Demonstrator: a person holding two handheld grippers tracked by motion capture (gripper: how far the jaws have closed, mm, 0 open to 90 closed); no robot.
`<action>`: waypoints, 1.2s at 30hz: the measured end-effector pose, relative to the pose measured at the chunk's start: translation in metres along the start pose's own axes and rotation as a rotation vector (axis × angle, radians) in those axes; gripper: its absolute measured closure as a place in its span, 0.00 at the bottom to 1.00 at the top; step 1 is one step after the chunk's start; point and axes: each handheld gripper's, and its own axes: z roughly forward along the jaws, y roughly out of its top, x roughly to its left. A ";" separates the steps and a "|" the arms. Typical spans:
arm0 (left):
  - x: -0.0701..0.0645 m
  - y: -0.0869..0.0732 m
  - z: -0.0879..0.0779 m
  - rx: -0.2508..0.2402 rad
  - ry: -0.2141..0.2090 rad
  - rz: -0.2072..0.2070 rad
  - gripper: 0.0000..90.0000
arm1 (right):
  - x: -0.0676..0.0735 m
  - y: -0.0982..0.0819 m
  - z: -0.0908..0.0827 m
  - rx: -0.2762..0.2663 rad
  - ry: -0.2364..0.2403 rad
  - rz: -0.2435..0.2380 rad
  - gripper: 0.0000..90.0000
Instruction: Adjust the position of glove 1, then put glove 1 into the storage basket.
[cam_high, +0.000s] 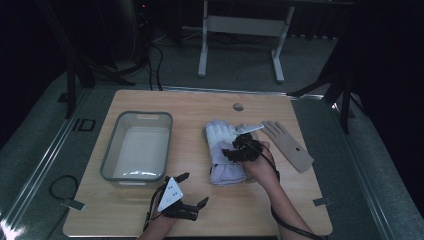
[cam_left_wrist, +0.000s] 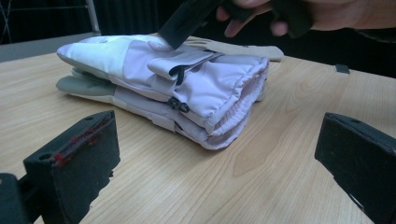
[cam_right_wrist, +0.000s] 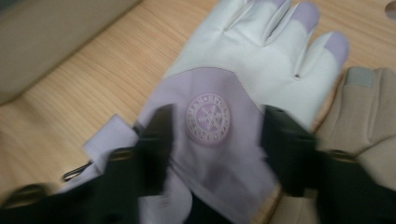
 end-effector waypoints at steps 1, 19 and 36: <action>0.001 0.000 0.000 0.000 0.001 -0.007 0.00 | -0.002 -0.001 -0.004 -0.008 0.009 0.000 0.40; -0.008 0.028 0.015 0.142 0.038 -0.056 0.00 | -0.036 -0.046 -0.046 -0.188 0.063 -0.130 0.16; 0.004 0.078 0.053 0.262 0.043 -0.115 0.07 | -0.046 -0.034 -0.042 -0.165 0.087 0.000 0.63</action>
